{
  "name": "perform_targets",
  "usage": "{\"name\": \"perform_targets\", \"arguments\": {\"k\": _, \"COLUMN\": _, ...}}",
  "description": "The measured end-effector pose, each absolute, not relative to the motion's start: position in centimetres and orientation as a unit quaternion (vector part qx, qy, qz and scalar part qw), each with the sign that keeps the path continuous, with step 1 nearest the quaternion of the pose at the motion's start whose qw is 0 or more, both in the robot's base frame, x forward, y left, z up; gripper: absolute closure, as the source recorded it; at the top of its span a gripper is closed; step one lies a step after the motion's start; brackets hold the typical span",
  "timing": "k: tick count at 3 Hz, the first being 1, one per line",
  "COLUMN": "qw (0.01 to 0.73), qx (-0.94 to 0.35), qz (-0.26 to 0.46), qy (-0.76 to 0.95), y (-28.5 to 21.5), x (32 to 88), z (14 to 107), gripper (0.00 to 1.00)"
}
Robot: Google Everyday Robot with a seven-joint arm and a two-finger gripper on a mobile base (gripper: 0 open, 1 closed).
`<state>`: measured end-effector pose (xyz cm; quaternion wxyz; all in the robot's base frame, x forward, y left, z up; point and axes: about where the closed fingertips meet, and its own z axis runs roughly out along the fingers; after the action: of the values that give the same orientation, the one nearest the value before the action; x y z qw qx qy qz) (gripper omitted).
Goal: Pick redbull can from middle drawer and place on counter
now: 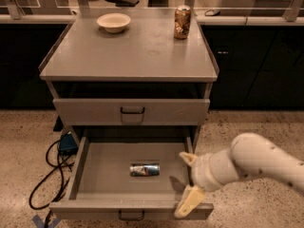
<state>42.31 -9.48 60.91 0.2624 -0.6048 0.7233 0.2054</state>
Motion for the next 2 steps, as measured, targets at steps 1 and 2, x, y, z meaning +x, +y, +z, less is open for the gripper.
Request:
{"name": "perform_targets", "arguments": {"k": 1, "qw": 0.234, "qx": -0.631, "qz": 0.202, "qy": 0.711, "y": -4.45, "x": 36.08, "z": 52.26, "gripper": 0.0}}
{"name": "perform_targets", "arguments": {"k": 2, "qw": 0.234, "qx": -0.631, "qz": 0.202, "qy": 0.711, "y": -4.46, "x": 36.08, "z": 52.25, "gripper": 0.0}}
